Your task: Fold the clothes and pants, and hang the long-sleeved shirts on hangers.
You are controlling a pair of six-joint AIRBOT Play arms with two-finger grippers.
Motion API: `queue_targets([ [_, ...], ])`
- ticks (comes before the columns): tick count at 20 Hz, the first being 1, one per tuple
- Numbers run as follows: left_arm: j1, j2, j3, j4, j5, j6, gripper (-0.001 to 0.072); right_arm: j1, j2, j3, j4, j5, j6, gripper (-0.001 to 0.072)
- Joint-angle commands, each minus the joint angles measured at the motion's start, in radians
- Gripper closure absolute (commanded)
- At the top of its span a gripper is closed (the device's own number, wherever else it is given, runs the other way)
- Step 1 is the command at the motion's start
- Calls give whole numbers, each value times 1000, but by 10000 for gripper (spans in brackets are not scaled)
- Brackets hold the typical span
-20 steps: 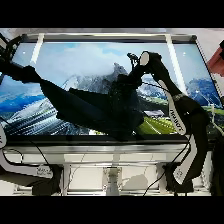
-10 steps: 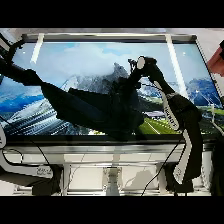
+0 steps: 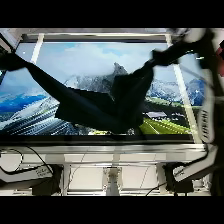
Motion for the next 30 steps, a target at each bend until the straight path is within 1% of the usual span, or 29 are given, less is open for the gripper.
queue_targets([
  [1, 143, 124, 0, -47, 130, -34, 682, -192, 202, 2, 13, -32, -60, 686],
  [3, 219, 171, 0, -32, 132, -39, 682, -275, 262, -4, 32, -3, -71, 686],
  [5, 260, 186, 0, 82, 111, -139, 682, -333, 294, -56, 29, 94, -99, 686],
  [6, 260, 182, -2, 156, 77, -177, 682, -352, 299, -101, 29, 159, -114, 686],
  [7, 255, 183, -26, 203, 63, -205, 682, -366, 300, -153, 35, 182, -113, 686],
  [10, 219, 188, -180, 220, 23, -208, 682, -364, 300, -343, 35, 207, -121, 686],
  [13, 188, 190, -404, 309, 0, -209, 682, -364, 300, -557, 34, 201, -143, 686],
  [15, 184, 188, -563, 305, 1, -208, 682, -364, 299, -676, 25, 185, -147, 687],
  [17, 177, 179, -690, 233, -1, -192, 682, -364, 292, -767, 31, 209, -148, 687],
  [18, 171, 167, -732, 158, -1, -138, 682, -364, 279, -796, 55, 230, -160, 687],
  [19, 170, 142, -745, 72, 7, -94, 682, -364, 253, -801, 103, 212, -175, 686],
  [20, 169, 103, -740, -63, 49, -89, 682, -364, 219, -786, 177, 162, -176, 686],
  [21, 169, 63, -731, -232, 115, -89, 683, -364, 175, -749, 264, 93, -175, 687],
  [22, 161, 15, -712, -435, 186, -85, 683, -364, 121, -681, 360, 13, -173, 687],
  [23, 149, -33, -679, -620, 224, -54, 683, -364, 65, -588, 450, -53, -173, 687],
  [25, 118, -119, -582, -1044, 229, 66, 683, -364, -31, -340, 605, -121, -173, 687],
  [26, 102, -142, -528, -1279, 230, 166, 683, -369, -75, -180, 638, -135, -163, 687],
  [27, 97, -151, -474, -1457, 232, 259, 683, -374, -116, 0, 631, -151, -144, 687],
  [28, 98, -152, -410, -1557, 242, 325, 683, -387, -134, 136, 625, -180, -146, 687],
  [29, 117, -151, -344, -1563, 245, 347, 683, -408, -116, 196, 629, -246, -149, 687],
  [30, 143, -150, -278, -1508, 240, 349, 683, -433, -74, 182, 631, -307, -157, 687],
])
